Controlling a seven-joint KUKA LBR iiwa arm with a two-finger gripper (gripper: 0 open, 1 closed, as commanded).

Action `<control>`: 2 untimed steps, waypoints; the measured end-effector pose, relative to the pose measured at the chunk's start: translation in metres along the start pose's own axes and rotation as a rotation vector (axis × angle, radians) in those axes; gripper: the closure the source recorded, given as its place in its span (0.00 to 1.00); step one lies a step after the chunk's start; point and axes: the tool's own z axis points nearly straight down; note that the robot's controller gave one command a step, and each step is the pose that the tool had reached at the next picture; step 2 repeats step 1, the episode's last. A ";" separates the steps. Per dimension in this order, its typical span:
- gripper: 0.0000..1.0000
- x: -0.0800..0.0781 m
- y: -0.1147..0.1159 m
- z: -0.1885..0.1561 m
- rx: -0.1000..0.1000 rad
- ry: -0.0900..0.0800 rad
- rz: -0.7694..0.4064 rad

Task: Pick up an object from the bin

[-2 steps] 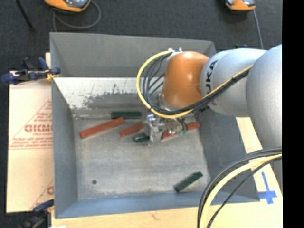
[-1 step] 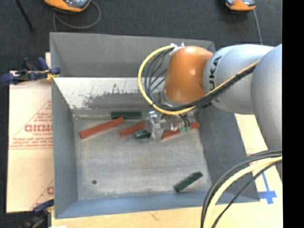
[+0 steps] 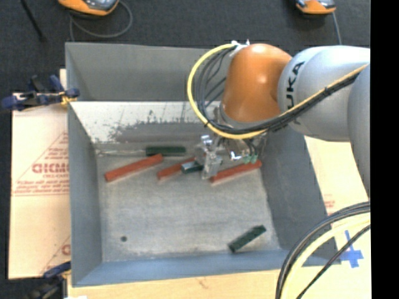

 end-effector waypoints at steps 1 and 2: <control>1.00 -0.003 -0.002 -0.047 0.001 0.000 0.004; 1.00 -0.003 -0.002 -0.047 0.001 0.000 0.004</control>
Offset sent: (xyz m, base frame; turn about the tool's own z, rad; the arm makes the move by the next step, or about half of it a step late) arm 0.0000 0.0000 0.0430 0.0000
